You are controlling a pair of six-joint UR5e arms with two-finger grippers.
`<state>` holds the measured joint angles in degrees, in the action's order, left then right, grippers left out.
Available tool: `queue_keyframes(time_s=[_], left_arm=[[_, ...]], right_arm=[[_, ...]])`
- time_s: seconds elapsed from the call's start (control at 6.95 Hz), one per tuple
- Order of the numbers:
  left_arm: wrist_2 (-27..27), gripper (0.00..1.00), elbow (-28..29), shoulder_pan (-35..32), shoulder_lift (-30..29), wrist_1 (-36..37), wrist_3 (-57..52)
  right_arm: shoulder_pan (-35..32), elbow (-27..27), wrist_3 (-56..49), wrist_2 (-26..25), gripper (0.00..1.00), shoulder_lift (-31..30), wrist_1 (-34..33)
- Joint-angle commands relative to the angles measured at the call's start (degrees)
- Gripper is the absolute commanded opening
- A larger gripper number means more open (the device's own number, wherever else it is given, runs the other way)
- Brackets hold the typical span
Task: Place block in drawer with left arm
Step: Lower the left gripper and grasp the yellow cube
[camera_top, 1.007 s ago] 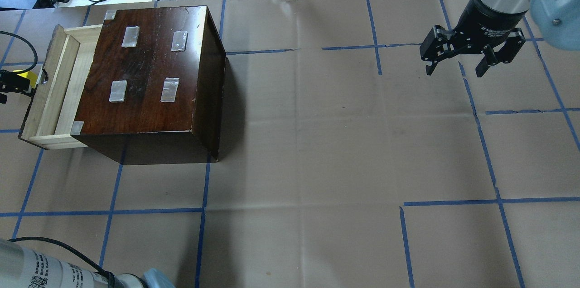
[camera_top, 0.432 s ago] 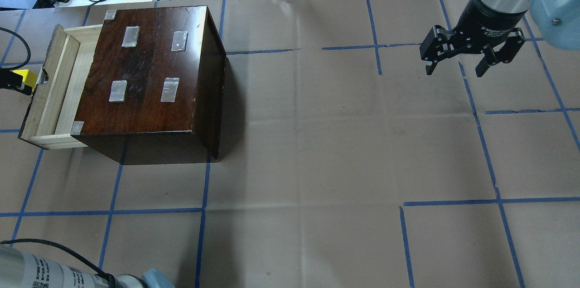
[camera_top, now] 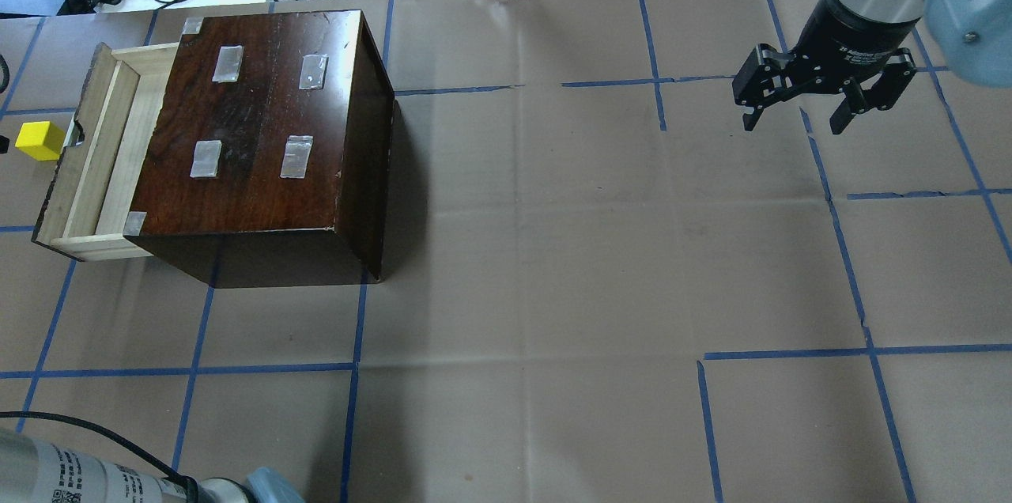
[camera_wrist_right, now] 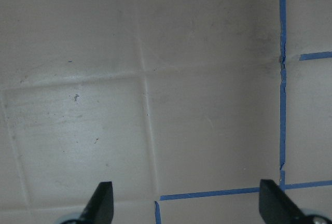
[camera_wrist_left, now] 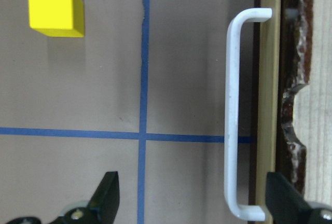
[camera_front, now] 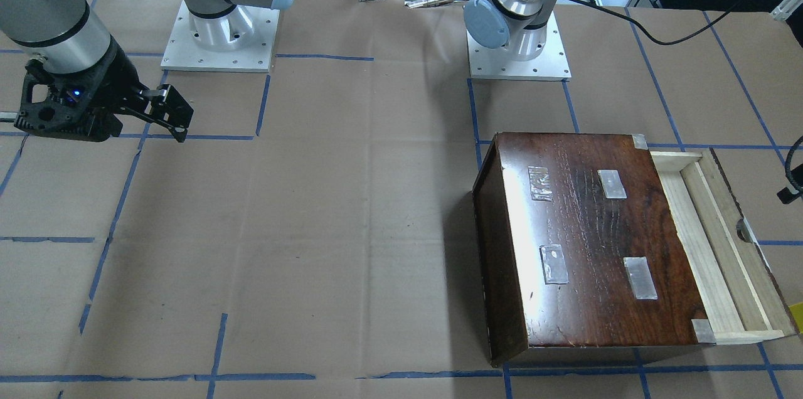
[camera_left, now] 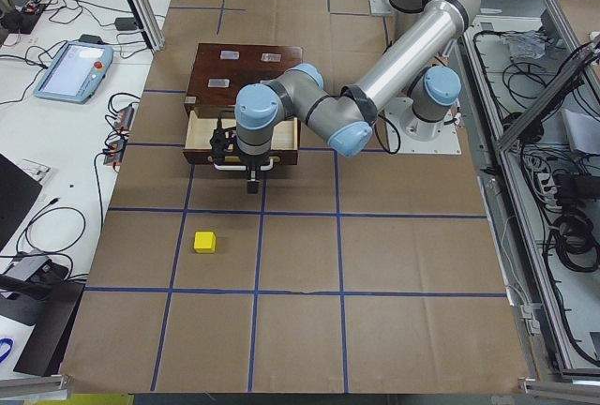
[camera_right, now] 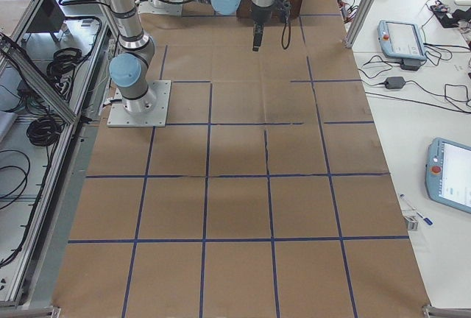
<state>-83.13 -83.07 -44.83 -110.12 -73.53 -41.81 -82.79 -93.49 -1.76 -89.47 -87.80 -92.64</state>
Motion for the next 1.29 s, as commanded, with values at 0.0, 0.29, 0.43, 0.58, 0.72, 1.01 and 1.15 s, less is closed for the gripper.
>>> queue_keyframes(time_s=[0.0,0.29,0.43,0.58,0.72,1.01,1.15], left_arm=[[-0.28,0.99,6.65,0.44,-4.55,-0.56,-0.37],[-0.28,0.99,17.79,1.14,-13.32,-1.78,-0.38],[-0.2,0.99,24.2,1.14,-18.24,-2.4,-0.46],[-0.19,0.99,30.27,1.14,-23.07,-3.45,-0.46],[-0.19,0.99,35.55,1.14,-27.04,-5.02,-0.46],[0.33,0.99,38.59,0.62,-31.8,-5.74,-0.38],[-0.02,0.99,38.24,-0.25,-33.83,-5.31,-0.2]], right_arm=[[0.0,-0.03,0.0,0.0,1.0,0.0,0.0],[0.0,-0.03,0.0,0.0,1.0,0.0,0.0],[0.0,-0.03,0.0,0.0,1.0,0.0,0.0],[0.0,0.06,0.0,0.0,1.0,0.0,0.0],[0.0,0.06,0.0,0.0,1.0,0.0,0.0],[0.0,-0.03,0.0,0.0,1.0,0.0,0.09],[0.0,0.06,0.0,0.0,1.0,0.0,0.0]])
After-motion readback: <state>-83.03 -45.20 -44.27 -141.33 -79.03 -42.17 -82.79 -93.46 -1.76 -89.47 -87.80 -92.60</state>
